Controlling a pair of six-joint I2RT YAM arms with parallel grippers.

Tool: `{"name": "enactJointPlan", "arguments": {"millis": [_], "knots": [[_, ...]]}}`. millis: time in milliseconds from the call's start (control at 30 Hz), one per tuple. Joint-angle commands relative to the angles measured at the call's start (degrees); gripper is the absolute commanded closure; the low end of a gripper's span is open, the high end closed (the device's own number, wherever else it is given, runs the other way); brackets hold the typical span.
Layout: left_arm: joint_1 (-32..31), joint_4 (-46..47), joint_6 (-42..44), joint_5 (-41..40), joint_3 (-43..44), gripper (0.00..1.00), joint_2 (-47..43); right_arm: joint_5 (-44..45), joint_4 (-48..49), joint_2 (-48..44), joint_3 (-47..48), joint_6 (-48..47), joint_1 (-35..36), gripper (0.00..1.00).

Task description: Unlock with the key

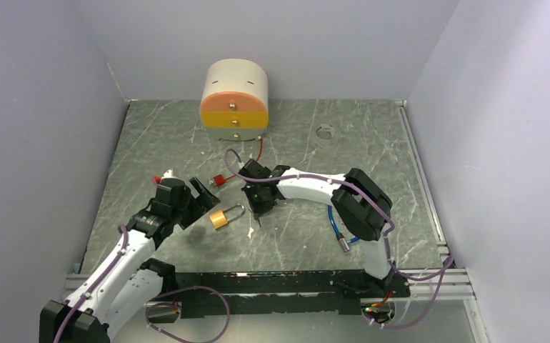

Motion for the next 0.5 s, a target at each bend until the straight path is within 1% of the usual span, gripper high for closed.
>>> {"name": "enactJointPlan", "arguments": {"millis": [0, 133, 200, 333, 400, 467], "knots": [[0.1, 4.1, 0.2, 3.7, -0.9, 0.06, -1.1, -6.2, 5.4, -3.7, -2.4, 2.9, -2.6, 1.0], [0.1, 12.3, 2.2, 11.9, -4.0, 0.06, -1.9, -16.3, 9.4, -6.0, -4.1, 7.4, -6.1, 1.0], [0.1, 17.7, 2.7, 16.8, -6.1, 0.06, -1.8, -18.7, 10.2, -6.8, -4.2, 8.9, -7.2, 1.0], [0.1, 31.5, 3.1, 25.4, -11.5, 0.15, 0.5, -23.1, 10.6, -7.1, -3.8, 10.9, -9.1, 1.0], [0.1, 36.1, 3.8, 29.2, -12.7, 0.17, 2.8, -25.0, 11.4, -7.0, -4.2, 11.9, -9.8, 1.0], [0.0, 38.8, 5.0, 31.0, -12.8, 0.18, 5.4, -26.5, 12.3, -6.9, -4.7, 12.5, -10.4, 1.0]]}}
